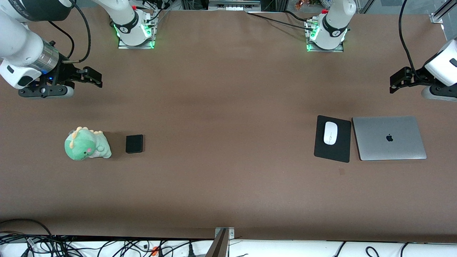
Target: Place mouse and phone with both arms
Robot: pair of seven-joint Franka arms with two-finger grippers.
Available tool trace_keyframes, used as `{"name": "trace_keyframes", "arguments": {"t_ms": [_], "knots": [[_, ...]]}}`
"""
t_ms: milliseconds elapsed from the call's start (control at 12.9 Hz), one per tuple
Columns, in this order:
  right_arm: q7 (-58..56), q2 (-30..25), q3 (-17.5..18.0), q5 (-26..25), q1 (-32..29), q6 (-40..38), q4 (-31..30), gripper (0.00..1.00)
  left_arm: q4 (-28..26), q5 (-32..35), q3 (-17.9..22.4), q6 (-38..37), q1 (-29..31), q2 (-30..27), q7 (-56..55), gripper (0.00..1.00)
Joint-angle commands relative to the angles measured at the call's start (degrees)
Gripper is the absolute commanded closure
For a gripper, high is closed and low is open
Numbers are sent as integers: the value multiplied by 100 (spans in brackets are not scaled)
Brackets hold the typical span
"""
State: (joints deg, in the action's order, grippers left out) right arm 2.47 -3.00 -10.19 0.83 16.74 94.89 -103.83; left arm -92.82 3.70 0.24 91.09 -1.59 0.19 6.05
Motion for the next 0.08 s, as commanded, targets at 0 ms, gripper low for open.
{"name": "trace_keyframes", "arguments": {"t_ms": [0], "knots": [[-238,142,386,-74,-470,-452,494,0,18,26,108,-82,-158,-63,-43,0]]}}
